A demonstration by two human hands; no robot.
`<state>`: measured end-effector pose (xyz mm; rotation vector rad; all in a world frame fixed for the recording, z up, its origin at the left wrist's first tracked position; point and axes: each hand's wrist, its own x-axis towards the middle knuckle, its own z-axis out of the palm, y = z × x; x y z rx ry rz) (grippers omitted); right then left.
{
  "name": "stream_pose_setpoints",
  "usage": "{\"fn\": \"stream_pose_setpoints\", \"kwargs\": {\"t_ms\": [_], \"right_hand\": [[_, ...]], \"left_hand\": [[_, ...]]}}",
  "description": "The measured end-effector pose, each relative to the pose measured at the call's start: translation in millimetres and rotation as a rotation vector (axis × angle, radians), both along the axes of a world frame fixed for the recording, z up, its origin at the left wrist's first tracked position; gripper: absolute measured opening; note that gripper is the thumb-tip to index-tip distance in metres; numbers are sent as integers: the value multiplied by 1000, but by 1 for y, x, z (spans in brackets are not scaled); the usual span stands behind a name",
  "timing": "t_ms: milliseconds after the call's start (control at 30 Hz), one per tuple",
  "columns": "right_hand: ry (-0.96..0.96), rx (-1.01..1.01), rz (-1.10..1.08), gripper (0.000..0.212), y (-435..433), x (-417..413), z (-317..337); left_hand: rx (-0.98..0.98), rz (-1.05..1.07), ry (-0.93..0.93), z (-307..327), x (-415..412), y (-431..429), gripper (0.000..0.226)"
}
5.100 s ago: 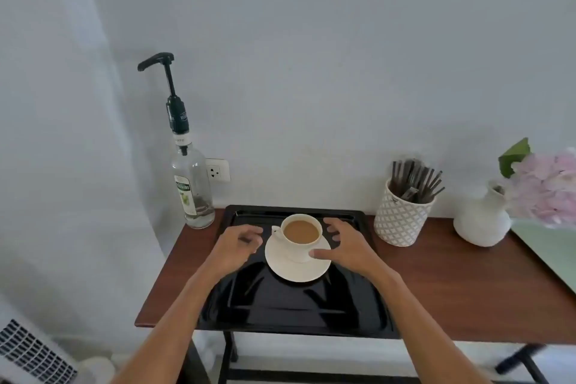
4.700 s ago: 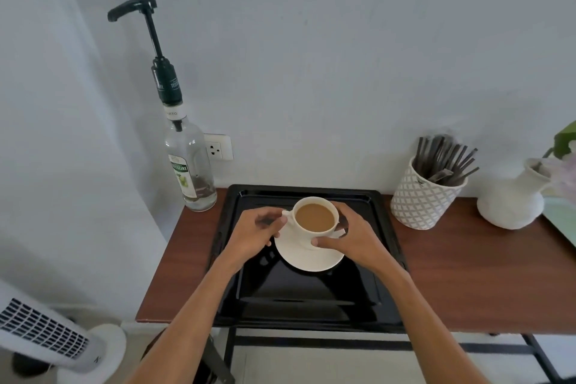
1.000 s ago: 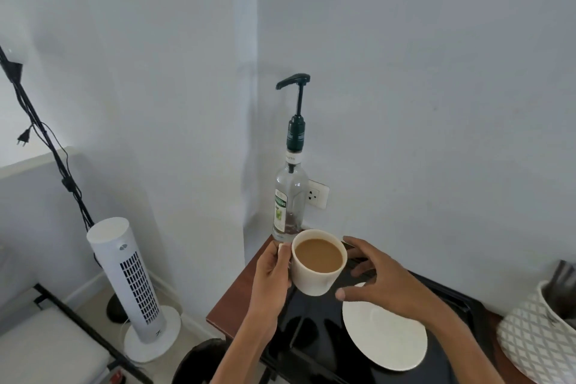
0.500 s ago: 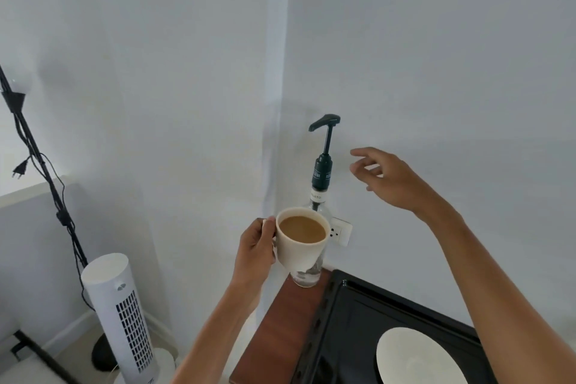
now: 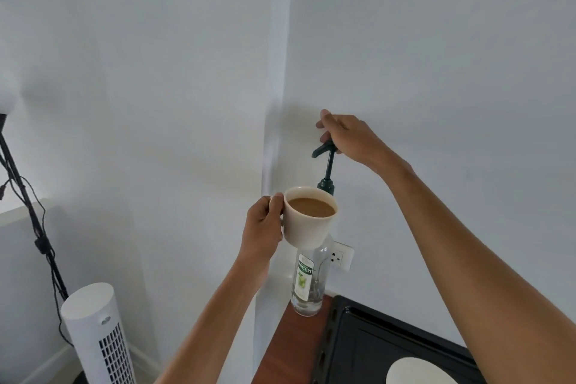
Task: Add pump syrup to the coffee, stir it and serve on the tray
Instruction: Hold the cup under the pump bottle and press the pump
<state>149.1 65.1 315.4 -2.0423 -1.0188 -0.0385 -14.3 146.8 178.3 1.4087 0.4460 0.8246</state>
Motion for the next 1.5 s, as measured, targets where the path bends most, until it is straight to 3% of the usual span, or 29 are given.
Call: {"fn": "stream_pose_setpoints", "kwargs": {"t_ms": [200,367,533,1500], "right_hand": [[118,-178,62,58,21,-1,2],[142,-183,56,36,22,4,-2],[133,-159,51,44,25,10,-7],[41,-104,85,52,27,18,-16]], "left_hand": [[-20,36,3,10,6,-4,38],[-44,48,-17,17,9,0,43],[-54,48,-39,26,14,6,34],[-62,45,-79,47,18,14,39]]}}
